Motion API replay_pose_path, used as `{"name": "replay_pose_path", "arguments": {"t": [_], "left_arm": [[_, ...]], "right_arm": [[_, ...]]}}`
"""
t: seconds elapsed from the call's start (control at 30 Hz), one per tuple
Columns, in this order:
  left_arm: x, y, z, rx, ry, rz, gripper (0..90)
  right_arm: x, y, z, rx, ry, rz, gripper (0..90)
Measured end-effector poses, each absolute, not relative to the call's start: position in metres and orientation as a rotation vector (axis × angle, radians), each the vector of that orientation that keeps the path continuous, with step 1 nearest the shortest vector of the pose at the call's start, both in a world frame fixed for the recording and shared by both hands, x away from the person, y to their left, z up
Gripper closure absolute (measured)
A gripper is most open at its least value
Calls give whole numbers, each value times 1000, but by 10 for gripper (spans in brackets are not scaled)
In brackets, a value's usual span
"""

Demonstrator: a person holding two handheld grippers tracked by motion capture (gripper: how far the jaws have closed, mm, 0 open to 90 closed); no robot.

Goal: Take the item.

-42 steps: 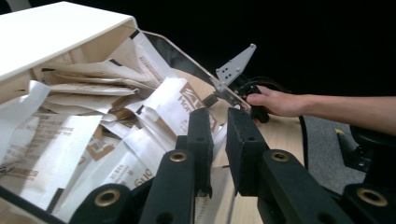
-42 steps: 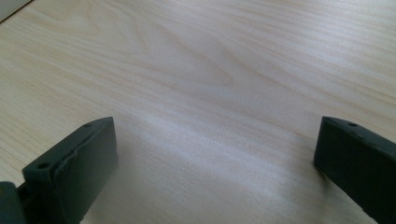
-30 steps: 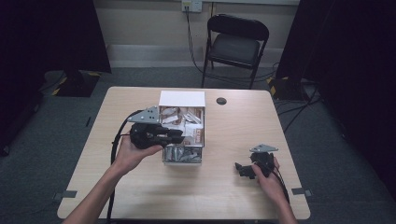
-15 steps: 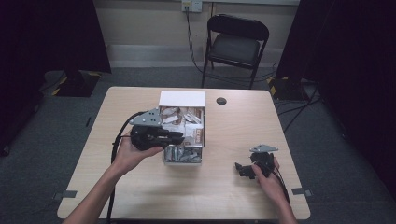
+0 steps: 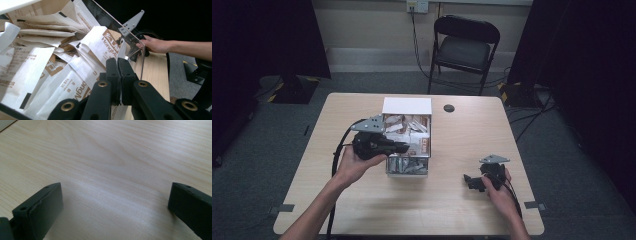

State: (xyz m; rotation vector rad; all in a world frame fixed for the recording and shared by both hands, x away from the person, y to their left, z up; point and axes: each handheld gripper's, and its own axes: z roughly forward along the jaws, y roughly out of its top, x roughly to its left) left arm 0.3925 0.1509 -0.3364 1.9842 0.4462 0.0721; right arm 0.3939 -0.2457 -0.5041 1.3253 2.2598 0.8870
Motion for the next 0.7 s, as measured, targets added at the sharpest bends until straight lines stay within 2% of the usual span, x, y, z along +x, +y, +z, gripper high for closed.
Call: {"name": "replay_pose_path", "arguments": {"t": [0.27,0.7], "left_arm": [[395,153,-338,1947,471,28,900],[393,156,-335,1918,472,46,900]], "right_arm": [[394,-246,-504,1326,2259,887,0],[394,-246,-504,1325,2260,887,0]]}}
